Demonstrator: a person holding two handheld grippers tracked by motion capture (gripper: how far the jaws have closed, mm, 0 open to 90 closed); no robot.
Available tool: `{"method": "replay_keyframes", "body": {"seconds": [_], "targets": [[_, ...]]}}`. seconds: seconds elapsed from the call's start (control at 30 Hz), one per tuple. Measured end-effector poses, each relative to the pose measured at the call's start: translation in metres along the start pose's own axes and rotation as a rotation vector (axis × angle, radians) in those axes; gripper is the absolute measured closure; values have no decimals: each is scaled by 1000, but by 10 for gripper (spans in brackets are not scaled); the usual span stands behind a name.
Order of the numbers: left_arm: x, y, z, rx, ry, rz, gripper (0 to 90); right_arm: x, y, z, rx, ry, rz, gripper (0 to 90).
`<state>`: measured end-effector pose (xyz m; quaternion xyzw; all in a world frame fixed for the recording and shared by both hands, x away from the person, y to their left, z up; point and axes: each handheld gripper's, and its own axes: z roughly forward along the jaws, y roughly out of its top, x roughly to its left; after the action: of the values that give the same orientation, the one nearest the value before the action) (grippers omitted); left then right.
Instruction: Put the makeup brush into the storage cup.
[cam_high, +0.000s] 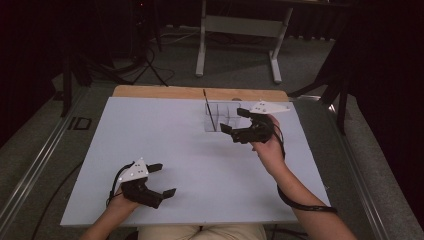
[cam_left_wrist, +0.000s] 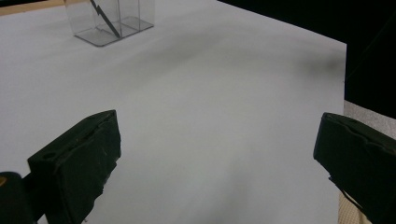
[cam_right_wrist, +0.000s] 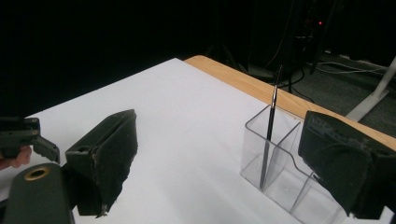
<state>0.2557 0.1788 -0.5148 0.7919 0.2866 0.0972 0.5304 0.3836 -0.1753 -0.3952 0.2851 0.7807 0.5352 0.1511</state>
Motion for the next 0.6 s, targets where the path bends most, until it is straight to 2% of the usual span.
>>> {"method": "replay_keyframes", "body": {"seconds": [0.27, 0.6], "targets": [[0, 0, 0, -3, -1, 1, 17, 5, -10, -9, -3, 9, 4, 119], [0, 1, -1, -7, -2, -1, 17, 14, -33, -22, 11, 12, 12, 119]]}}
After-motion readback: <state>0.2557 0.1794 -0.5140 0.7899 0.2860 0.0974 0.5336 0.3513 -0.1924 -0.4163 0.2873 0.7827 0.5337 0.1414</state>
